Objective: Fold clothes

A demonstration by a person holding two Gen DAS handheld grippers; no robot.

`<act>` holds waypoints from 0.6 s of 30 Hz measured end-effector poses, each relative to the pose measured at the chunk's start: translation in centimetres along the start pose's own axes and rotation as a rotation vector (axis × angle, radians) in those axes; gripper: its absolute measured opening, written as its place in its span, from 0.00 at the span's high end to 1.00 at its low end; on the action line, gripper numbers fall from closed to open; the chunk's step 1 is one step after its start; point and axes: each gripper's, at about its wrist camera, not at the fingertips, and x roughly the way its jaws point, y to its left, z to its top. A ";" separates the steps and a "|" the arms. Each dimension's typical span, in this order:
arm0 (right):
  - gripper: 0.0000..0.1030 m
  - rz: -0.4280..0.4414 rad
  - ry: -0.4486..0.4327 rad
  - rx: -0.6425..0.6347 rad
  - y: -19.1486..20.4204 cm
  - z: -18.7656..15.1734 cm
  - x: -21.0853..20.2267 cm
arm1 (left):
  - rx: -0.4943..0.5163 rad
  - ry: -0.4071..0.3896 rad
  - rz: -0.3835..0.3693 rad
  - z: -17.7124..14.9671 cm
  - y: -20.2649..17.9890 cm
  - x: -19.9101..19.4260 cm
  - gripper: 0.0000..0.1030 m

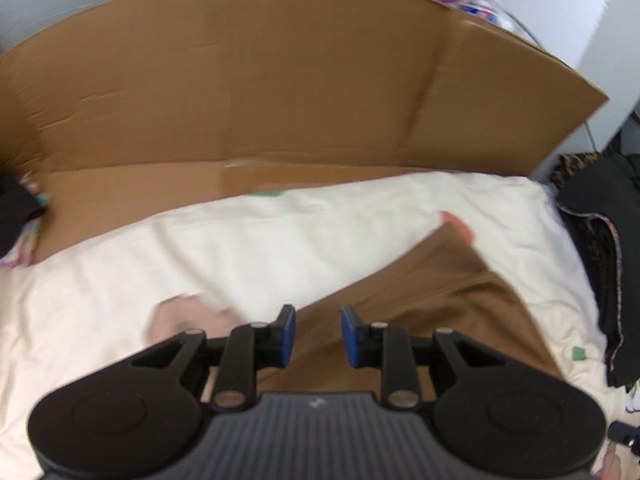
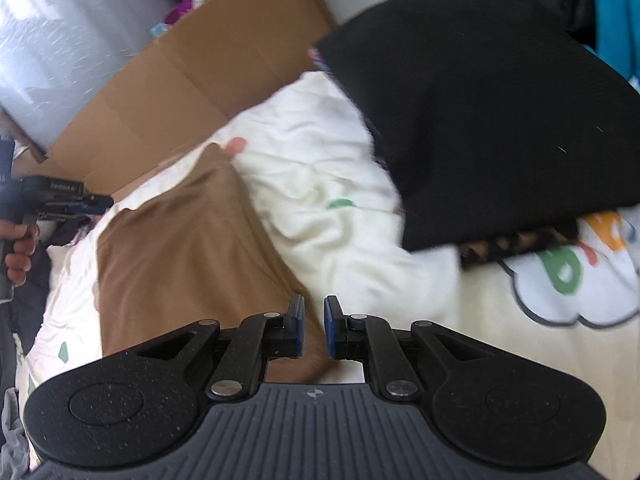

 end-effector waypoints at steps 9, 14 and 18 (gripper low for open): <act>0.91 0.070 -0.011 -0.163 4.1 1.4 2.0 | -0.133 -0.006 0.047 -4.0 4.5 0.2 0.41; 0.91 0.086 0.008 -0.254 5.5 1.6 3.3 | -0.236 0.037 -0.011 -5.9 5.8 2.7 0.45; 0.91 0.073 0.052 -0.279 5.6 1.6 4.5 | -0.349 0.038 -0.102 -6.4 7.4 4.3 0.65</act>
